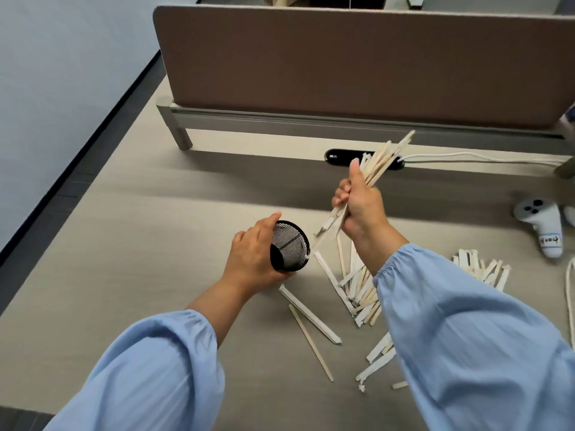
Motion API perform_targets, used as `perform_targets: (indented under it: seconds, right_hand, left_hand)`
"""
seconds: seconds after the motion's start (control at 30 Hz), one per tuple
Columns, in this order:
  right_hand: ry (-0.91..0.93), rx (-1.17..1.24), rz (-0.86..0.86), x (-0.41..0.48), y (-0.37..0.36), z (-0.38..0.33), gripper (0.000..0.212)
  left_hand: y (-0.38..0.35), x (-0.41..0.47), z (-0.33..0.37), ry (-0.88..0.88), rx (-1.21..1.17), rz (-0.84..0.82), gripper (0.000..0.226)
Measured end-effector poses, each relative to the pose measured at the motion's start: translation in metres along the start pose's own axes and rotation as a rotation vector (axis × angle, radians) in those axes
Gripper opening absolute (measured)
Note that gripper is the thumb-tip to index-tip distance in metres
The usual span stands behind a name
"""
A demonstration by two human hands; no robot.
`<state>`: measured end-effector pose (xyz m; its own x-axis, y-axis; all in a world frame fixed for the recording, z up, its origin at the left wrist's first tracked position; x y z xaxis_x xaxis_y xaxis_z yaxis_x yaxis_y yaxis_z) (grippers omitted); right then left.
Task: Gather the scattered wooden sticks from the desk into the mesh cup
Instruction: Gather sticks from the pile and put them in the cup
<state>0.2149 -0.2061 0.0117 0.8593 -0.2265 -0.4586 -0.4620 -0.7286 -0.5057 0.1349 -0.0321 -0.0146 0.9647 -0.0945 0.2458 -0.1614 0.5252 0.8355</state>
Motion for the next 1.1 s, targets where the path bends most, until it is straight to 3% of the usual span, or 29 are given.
perform_targets:
  seconds: [0.13, 0.37, 0.57, 0.7, 0.77, 0.93, 1.1]
  right_hand:
    - [0.064, 0.108, -0.048, -0.012, -0.024, -0.013, 0.027]
    - [0.269, -0.402, -0.174, -0.027, -0.012, 0.016, 0.022]
    - [0.228, -0.574, -0.379, -0.038, -0.015, 0.02, 0.006]
    - [0.173, -0.607, -0.308, -0.04, -0.008, 0.019, 0.004]
    - [0.169, -0.611, -0.299, -0.039, -0.005, 0.019, 0.012]
    - [-0.032, -0.614, -0.39, -0.039, -0.001, 0.028, 0.058]
    - [0.068, -0.55, -0.325, -0.037, -0.001, 0.021, 0.094]
  left_hand:
    - [-0.004, 0.003, 0.013, 0.0, -0.126, -0.05, 0.116]
    - [0.007, 0.012, 0.027, 0.091, -0.302, 0.031, 0.12]
    - [0.009, 0.014, 0.025, 0.152, -0.294, 0.08, 0.117]
    - [0.01, 0.013, 0.028, 0.153, -0.316, 0.088, 0.116]
    - [0.01, 0.011, 0.027, 0.148, -0.317, 0.079, 0.115]
    - [0.007, 0.011, 0.022, 0.101, -0.204, 0.067, 0.114]
    - [0.008, 0.011, 0.016, 0.076, -0.116, 0.101, 0.11]
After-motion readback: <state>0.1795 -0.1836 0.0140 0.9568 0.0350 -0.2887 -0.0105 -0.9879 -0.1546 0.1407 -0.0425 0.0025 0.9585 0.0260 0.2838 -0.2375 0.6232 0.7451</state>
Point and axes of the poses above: each hand's wrist, its own x-axis towards the middle knuckle, its own y-axis out of the back of the hand, z = x × y, the point moved 5 cm from there along x, towards the middle knuckle, and after that the axes turned 6 degrees about z, right-handed, at the moved point
